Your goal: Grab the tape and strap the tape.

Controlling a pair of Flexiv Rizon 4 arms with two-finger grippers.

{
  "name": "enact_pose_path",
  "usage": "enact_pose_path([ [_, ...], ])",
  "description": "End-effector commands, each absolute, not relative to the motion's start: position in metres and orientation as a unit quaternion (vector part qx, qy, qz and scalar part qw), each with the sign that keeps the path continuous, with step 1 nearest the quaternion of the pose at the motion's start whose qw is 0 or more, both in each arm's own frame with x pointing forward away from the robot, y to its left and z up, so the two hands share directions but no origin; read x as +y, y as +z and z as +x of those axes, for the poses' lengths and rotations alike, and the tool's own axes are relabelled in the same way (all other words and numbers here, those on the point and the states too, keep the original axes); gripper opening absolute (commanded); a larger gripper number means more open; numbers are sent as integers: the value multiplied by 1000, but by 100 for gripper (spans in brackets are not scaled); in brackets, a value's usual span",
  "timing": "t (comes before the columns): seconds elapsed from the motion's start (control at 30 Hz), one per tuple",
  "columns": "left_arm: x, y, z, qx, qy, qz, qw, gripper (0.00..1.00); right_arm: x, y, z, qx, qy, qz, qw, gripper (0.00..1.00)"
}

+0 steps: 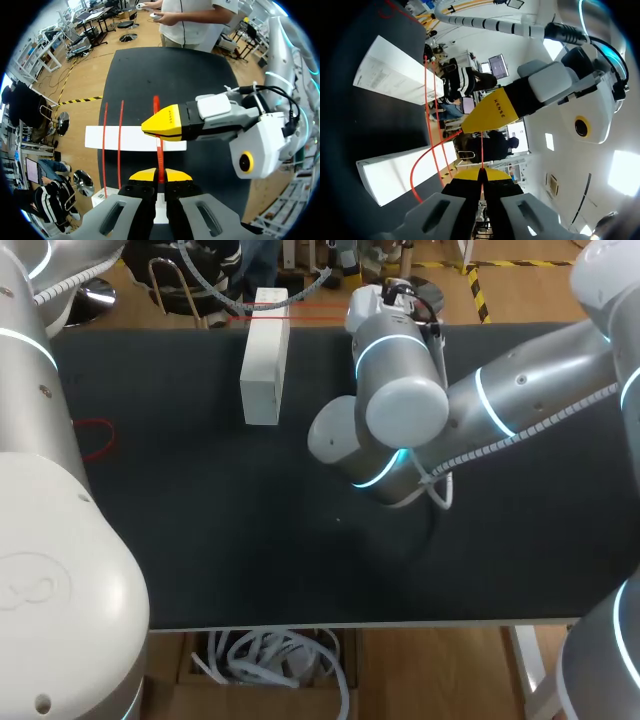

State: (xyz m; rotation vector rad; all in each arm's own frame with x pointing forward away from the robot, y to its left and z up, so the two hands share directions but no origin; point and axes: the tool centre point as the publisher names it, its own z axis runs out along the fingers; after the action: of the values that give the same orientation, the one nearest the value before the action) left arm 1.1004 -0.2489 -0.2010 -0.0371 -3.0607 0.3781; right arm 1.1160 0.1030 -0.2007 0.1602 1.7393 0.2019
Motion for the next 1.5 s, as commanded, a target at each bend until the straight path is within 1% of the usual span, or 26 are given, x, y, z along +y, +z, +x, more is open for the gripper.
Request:
enact_pose_path([
  [0.03, -249, -201, 1101, -992, 121, -11, 29, 0, 102, -194, 1114, 765, 88, 59, 635, 0],
  [0.47, -249, -201, 1101, -992, 121, -11, 29, 0, 97, -188, 1115, 767, 69, 39, 637, 0],
  [1.5, -249, -201, 1101, -992, 121, -11, 29, 0, 104, -196, 1116, 779, 57, 16, 624, 0],
])
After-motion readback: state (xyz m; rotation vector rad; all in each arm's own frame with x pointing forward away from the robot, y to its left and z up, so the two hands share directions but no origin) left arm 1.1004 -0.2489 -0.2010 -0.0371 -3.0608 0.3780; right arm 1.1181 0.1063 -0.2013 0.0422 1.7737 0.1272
